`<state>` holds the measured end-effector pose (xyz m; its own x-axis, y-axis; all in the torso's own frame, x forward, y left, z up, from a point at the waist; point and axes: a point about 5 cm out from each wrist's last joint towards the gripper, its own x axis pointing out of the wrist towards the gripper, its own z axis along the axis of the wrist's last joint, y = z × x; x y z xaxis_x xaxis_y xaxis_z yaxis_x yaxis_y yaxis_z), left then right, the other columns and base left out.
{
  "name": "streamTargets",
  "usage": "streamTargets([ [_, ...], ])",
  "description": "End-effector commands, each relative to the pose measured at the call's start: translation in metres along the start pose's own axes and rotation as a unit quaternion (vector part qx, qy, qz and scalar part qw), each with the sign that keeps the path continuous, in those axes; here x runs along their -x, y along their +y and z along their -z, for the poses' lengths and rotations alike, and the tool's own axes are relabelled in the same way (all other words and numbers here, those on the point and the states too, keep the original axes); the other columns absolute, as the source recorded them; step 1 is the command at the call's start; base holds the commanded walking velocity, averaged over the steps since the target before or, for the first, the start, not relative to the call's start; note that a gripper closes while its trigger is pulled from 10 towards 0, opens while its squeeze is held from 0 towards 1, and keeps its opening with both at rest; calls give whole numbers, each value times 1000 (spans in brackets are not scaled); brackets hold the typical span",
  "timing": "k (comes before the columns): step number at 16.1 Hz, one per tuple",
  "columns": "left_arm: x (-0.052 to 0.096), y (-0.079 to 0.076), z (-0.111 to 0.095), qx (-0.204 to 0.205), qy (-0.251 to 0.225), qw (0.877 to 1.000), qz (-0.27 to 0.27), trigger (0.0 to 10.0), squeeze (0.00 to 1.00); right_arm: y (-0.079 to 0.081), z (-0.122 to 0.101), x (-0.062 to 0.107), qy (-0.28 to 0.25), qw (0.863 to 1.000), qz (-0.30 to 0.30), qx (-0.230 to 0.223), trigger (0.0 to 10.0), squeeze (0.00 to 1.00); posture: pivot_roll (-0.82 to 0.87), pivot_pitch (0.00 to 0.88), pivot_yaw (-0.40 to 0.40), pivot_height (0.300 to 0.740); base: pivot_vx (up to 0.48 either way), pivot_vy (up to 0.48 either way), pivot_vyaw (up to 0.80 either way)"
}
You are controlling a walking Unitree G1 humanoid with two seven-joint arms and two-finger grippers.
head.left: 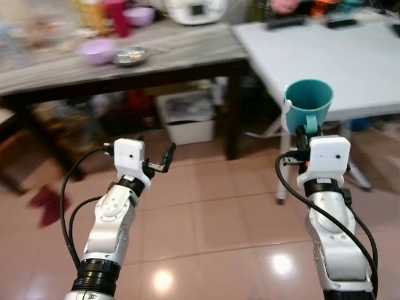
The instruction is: Setting the table
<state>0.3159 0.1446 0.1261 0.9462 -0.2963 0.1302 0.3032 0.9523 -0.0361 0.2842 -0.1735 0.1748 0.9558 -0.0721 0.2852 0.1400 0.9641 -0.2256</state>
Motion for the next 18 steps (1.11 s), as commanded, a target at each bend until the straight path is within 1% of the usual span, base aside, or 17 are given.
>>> streamTargets([
  [1, 0, -2, -2, 4, -6, 1000, 7, 10000, 0, -2, -7, -1, -16, 1000, 1, 1, 10000, 0, -223, 78, 105, 740, 300, 0, 800],
  [6, 1, -6, -1, 11, -6, 1000, 15, 10000, 0, -3, -7, -1, -16, 1000, -1, 2, 10000, 0, -226, 80, 102, 740, 480, 0, 640],
  [14, 0, -14, 0, 20, -5, 999, 29, 10000, 0, -3, -6, -2, -15, 1000, 0, 2, 10000, 0, -227, 73, 103, 740, 480, 0, 0],
  [18, -1, -15, 1, 21, -5, 999, 31, 10000, 0, -2, -6, -2, -15, 1000, 1, 3, 10000, 0, -227, 69, 103, 740, 480, 0, 0],
])
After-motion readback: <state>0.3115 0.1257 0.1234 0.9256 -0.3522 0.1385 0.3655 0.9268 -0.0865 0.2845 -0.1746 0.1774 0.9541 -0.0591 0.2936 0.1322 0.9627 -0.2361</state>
